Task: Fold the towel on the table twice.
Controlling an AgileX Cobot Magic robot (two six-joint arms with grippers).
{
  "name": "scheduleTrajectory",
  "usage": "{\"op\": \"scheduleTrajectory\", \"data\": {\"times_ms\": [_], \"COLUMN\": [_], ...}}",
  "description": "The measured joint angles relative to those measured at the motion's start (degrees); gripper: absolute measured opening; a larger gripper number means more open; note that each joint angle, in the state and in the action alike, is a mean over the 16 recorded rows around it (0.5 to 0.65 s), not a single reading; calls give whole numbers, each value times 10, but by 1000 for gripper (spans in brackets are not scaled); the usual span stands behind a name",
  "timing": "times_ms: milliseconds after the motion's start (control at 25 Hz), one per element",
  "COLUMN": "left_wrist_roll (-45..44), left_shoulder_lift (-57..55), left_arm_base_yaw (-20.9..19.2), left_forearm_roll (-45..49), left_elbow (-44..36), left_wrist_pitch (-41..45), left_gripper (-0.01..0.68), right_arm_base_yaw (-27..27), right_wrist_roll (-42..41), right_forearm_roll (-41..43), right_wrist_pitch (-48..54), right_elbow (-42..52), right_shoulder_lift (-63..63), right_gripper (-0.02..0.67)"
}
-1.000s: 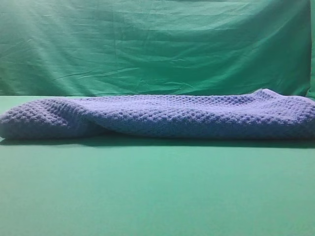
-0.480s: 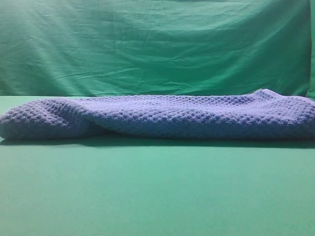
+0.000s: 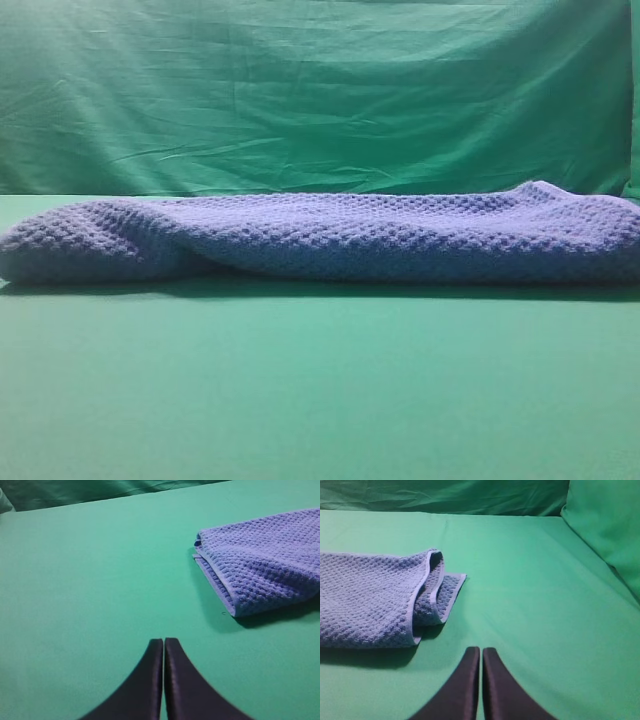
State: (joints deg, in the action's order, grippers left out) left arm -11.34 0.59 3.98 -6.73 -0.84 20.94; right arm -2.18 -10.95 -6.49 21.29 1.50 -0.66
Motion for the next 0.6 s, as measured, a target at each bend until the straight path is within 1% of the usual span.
{"op": "scheduleTrajectory", "data": {"times_ms": [600], "left_wrist_roll": [0], "left_shoulder_lift": [0], "left_arm_base_yaw": [0], "left_forearm_roll": [0], "left_elbow": [0], "left_wrist_pitch": [0], "left_gripper": [0], "right_arm_base_yaw": [0], "right_wrist_roll": [0], "right_forearm_roll": [0], "right_wrist_pitch": [0], "right_elbow": [0], "right_shoulder_lift": [0], "right_gripper": [0]}}
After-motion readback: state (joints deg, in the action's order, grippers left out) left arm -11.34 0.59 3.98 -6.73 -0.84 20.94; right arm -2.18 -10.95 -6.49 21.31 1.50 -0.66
